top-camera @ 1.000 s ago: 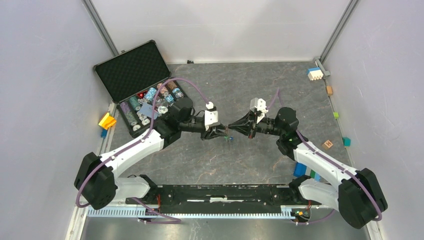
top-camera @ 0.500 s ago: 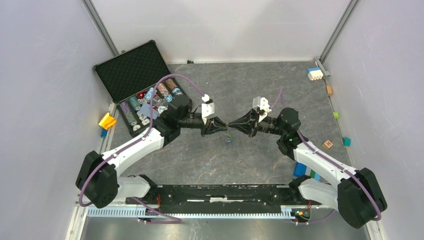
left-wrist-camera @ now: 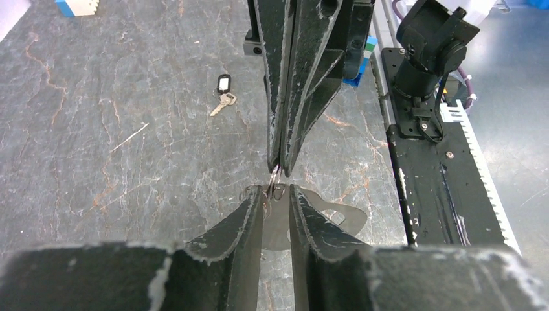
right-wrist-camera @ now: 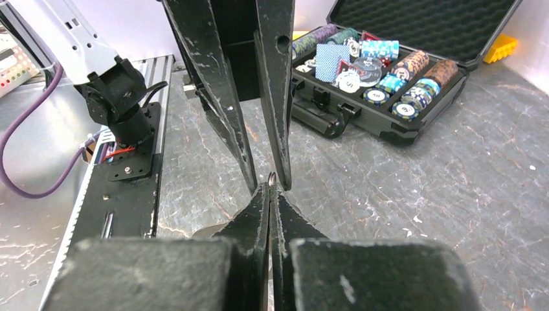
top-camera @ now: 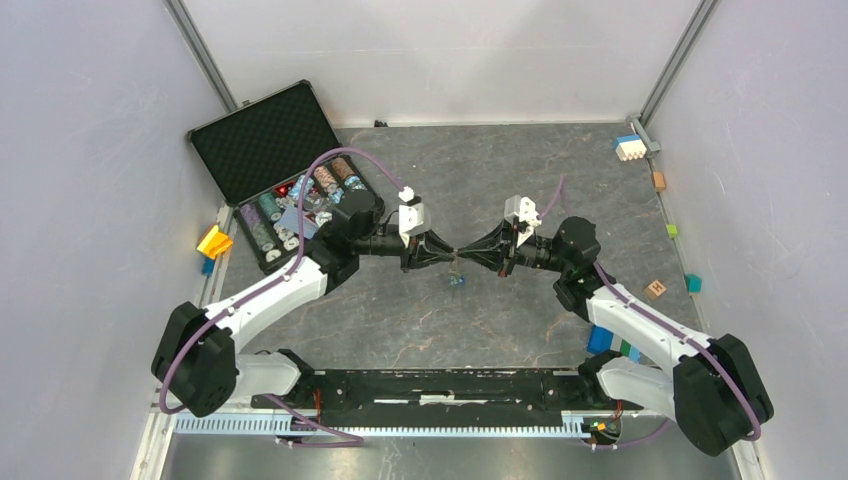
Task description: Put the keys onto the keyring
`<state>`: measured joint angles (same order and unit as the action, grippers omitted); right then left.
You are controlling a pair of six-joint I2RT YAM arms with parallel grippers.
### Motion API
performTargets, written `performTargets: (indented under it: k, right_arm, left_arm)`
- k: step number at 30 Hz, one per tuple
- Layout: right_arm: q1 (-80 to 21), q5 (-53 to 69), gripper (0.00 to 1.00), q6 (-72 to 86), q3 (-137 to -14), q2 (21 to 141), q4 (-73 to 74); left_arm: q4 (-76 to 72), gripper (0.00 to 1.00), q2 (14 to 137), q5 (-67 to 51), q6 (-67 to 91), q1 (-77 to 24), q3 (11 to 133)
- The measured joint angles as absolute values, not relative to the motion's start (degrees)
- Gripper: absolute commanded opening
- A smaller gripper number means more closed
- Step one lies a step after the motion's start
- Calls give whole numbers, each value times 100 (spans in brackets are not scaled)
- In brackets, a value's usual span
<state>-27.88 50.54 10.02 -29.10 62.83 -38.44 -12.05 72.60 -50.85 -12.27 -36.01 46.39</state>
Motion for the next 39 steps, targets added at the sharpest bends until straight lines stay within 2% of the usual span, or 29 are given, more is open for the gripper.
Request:
performTargets:
  k: [4,9,11,15,19,20,25,27,35,39]
  right_arm:
    - [-2762,5057,0,1002,-2895,6316,-3806]
    - [-2757,5081,0,1004,-2895,6346,-3806]
    - [-2757,5105,0,1004,-2895,6346,-3809]
    - [-2757,5148,0,1007,-2888,6346,-3809]
    - [-2757,5210,0,998,-2871,6348,-3804]
    - [-2757,5210,1,972,-2862,6348,-3787]
    - [-2755,5179,36,370,-2871,6300,-3352]
    - [-2746,5133,43,-5,-2895,6252,-3013]
    - [-2746,5030,46,-845,-2921,5992,-2377]
    - [-2746,5037,46,-862,-2923,5990,-2357]
  left_arm:
    - [-1306,31,7242,-5172,-1253,-3601,4576]
    - [-1326,27,7242,-5349,-1315,-3594,4545]
    - [-1326,22,7242,-5402,-1326,-3594,4545]
    - [-1337,4,7260,-5430,-1385,-3583,4545]
    - [-1330,2,7330,-5422,-1402,-3557,4556]
    - [-1282,2,7352,-5415,-1409,-3557,4576]
    - [-202,2,7467,-5177,-1927,-3647,5076]
    - [515,2,7524,-4930,-2305,-3728,5454]
    - [3710,2,8208,-3645,-3771,-4176,7684]
    - [4611,2,8501,-3142,-3979,-4434,8261]
